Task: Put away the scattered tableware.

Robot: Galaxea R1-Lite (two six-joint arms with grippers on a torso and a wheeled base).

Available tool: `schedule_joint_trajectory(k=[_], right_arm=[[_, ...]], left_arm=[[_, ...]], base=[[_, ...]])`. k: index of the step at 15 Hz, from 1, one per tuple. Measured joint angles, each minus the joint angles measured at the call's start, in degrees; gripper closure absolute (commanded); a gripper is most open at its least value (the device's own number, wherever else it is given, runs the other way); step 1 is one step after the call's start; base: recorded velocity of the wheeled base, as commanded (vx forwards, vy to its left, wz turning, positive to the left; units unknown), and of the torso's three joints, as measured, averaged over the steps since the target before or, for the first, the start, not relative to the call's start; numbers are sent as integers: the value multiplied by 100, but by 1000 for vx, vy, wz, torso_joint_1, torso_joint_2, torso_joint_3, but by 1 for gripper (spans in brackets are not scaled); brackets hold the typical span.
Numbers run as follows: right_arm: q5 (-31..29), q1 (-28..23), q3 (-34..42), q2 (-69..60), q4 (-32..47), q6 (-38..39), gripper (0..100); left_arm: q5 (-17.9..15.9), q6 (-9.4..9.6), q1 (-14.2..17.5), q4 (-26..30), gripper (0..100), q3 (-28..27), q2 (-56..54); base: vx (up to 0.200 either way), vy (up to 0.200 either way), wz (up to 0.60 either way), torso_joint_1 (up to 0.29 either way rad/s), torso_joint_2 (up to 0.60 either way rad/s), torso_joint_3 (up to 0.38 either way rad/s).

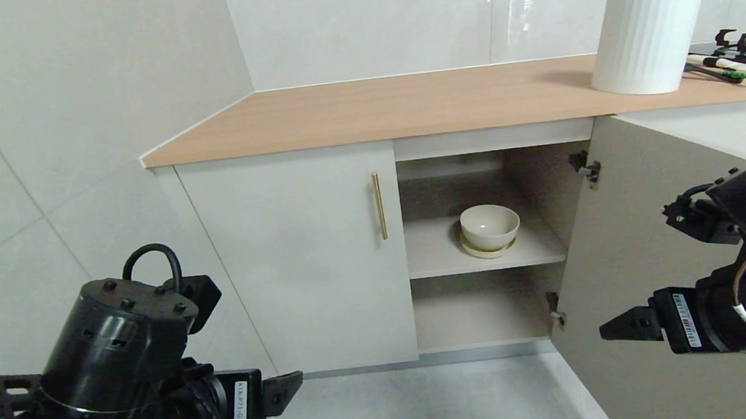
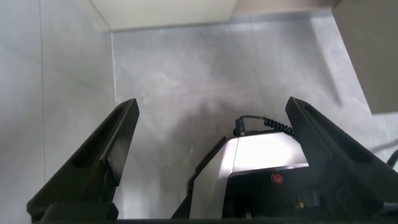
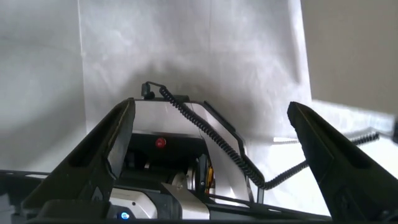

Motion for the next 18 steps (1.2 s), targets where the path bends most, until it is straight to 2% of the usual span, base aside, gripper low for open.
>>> schedule_joint_trajectory(k=[11,14,18], right_arm=[[0,20,16,-4,0,-22,0],[-2,17,30,-39,28,-94,0],[-57,-17,-56,-69,485,-189,0]], left_arm=[[0,6,2,0,0,17,56],[0,11,0,5,0,22,69],[0,11,0,-2,0,26,78]], base=[[0,0,0,0,0,0],[0,-200,0,1,2,4],[0,-200,0,10,6,-2]])
